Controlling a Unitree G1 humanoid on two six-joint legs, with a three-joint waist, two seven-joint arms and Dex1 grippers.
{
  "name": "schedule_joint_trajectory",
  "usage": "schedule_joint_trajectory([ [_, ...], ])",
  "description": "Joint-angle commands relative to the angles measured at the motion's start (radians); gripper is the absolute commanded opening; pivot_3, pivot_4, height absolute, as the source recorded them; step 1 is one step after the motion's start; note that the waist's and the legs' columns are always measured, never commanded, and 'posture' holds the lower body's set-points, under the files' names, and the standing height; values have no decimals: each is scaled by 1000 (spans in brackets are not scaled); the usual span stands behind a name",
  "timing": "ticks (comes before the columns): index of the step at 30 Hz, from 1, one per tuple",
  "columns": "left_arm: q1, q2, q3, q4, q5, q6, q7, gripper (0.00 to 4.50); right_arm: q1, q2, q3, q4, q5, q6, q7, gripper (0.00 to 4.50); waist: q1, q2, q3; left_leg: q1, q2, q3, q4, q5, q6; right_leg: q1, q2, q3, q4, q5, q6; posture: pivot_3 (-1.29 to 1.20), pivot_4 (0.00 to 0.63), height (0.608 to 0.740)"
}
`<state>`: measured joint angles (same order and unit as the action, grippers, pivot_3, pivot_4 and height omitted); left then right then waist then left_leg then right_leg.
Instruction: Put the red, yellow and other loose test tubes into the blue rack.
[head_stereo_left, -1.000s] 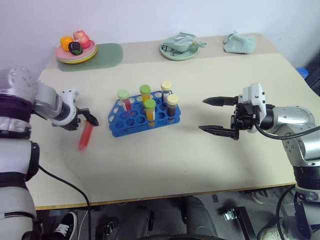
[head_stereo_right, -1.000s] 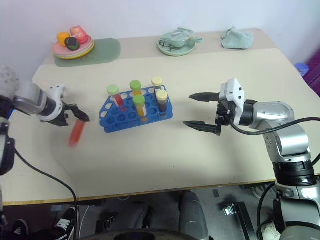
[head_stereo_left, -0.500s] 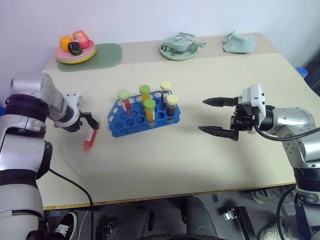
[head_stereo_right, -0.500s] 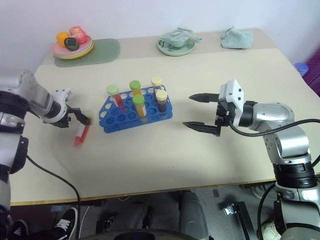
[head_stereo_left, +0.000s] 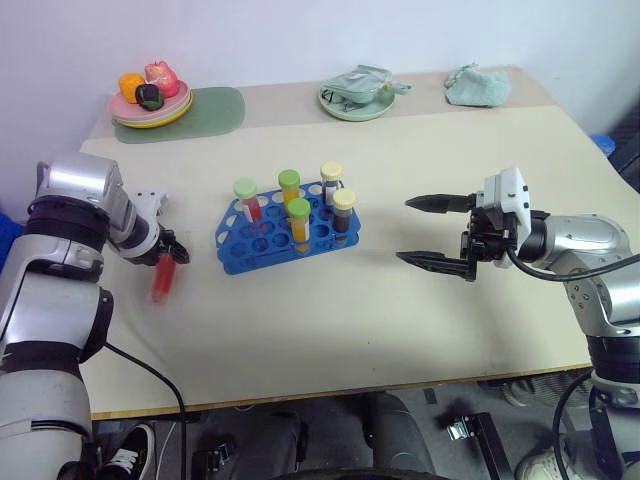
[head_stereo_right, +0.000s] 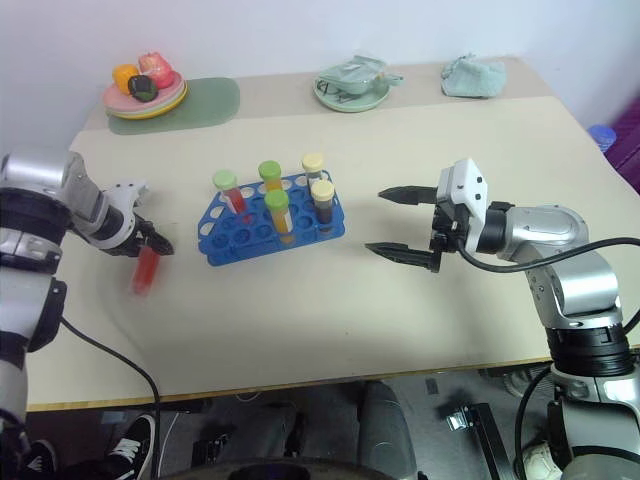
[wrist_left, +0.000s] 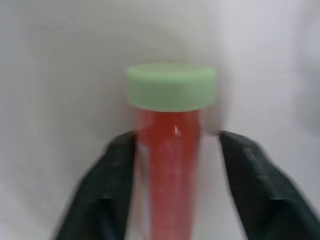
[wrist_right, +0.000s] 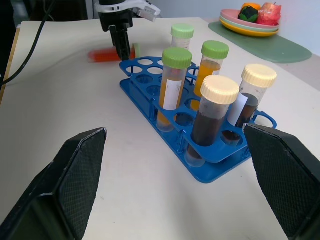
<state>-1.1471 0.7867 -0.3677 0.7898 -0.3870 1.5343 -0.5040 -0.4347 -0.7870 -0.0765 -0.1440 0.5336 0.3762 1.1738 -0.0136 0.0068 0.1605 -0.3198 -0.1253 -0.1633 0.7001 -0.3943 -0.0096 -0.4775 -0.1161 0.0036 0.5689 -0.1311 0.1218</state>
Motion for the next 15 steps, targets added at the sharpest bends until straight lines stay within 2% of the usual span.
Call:
schedule_joint_trajectory([
  [1, 9, 11, 17, -41, 28, 15, -28, 771, -14, -9, -20, -29, 6, -11, 0, 4500, 1, 0, 0, 0, 0, 0, 0, 0, 0, 0, 0, 0, 0, 0, 0, 0, 150, 740],
  [10, 74, 54, 137, -163, 53, -8, -24, 768, -12, -3, -21, -22, 0, -23, -2, 4500, 0, 0, 0, 0, 0, 0, 0, 0, 0, 0, -1, 0, 1, 0, 0, 0, 150, 740],
  [15, 186, 99, 252, -403, 75, -246, -12, 768, -11, 1, -20, -18, -5, -33, -5, 4500, 0, 0, 0, -1, 2, 0, 0, 0, 0, -1, -1, 0, 1, 0, 0, 0, 150, 740],
])
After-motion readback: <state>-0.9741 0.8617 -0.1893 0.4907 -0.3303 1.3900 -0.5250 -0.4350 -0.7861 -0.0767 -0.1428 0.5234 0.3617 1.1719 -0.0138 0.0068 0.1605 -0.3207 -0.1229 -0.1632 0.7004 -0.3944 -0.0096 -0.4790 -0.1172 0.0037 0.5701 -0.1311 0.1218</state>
